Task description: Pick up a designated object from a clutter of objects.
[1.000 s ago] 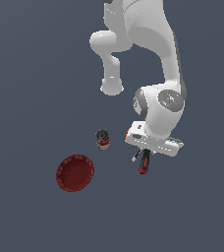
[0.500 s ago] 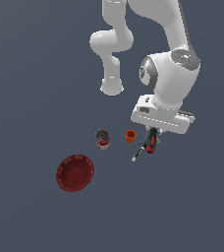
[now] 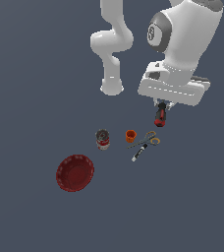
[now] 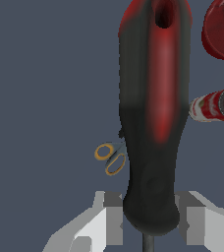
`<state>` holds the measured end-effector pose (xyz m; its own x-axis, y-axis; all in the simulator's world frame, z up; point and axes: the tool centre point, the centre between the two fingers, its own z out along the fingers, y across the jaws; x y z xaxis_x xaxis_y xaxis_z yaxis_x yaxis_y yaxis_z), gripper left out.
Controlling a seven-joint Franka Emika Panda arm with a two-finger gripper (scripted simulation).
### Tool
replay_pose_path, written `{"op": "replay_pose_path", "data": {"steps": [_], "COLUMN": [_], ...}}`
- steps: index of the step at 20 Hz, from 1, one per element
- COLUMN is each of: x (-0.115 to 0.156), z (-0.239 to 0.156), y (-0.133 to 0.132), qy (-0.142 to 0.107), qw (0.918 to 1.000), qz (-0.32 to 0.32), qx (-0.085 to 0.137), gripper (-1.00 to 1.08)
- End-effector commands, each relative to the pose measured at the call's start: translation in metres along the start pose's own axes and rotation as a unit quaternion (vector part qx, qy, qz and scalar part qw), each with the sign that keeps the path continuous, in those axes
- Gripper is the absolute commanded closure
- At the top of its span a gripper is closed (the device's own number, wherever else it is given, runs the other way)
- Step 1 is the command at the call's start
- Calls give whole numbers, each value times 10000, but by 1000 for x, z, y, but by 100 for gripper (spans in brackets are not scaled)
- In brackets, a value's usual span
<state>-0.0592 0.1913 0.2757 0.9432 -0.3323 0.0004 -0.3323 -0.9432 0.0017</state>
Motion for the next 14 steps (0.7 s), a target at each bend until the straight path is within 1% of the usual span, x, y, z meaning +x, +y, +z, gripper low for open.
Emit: {"op": "replay_pose_path", "data": {"steps": [1,8,14], "x": [-14,-43,-56], "z": [-23,-73,-97], "y": [0,-2,-4], "qy": [2,1,-1], "qw": [10000,10000,10000], "qz": [1,0,1], "qx": [0,3,6], "gripper": [108,108,108]}}
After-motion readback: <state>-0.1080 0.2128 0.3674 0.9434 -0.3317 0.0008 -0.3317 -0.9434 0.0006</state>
